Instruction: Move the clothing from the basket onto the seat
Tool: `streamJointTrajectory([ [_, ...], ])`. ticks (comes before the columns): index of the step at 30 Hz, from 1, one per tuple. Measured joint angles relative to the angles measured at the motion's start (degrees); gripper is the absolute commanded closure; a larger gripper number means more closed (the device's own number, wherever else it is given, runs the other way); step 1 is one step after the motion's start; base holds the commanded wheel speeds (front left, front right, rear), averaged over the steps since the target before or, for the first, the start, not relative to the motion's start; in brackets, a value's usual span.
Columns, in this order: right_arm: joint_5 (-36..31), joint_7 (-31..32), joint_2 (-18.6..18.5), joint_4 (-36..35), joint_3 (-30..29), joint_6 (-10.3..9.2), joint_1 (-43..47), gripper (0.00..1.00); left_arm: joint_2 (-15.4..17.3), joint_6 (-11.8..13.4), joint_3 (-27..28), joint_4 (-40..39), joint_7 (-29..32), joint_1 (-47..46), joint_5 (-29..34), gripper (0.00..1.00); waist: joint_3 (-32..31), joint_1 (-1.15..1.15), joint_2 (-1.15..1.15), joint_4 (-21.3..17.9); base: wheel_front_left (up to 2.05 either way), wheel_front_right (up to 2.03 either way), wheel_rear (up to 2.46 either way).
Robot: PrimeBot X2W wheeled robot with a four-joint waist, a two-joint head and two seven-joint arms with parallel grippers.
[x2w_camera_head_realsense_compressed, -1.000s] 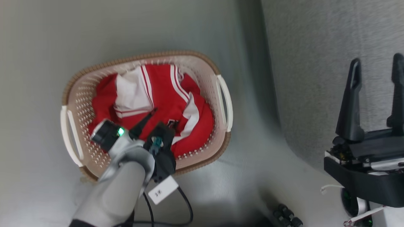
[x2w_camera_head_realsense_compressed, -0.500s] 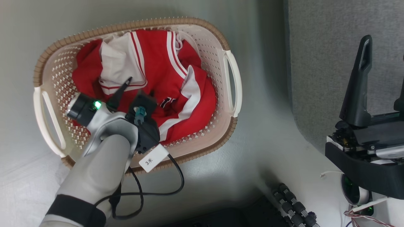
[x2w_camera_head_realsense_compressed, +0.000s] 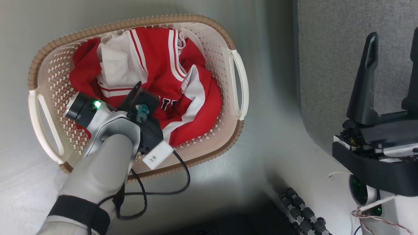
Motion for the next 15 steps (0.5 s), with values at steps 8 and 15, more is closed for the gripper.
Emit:
streamJointTrajectory([
  [8, 0.01, -0.01, 0.11, 3.76, -0.54, 0.01, -2.31, 0.00, -0.97, -1.16, 2.75, -0.20, -4.91, 0.02, -5.83, 1.00, -2.62, -0.01, -0.01, 0.60, 0.00, 0.00, 0.00],
  [15, 0.55, -0.01, 0.25, 9.11, -0.24, 0.86, -3.31, 0.00, -1.23, -3.66, 1.88, -0.70, -6.56, 0.95, -6.66, 1.00, -6.78, 0.00, -0.01, 1.74, 0.00, 0.00, 0.00],
])
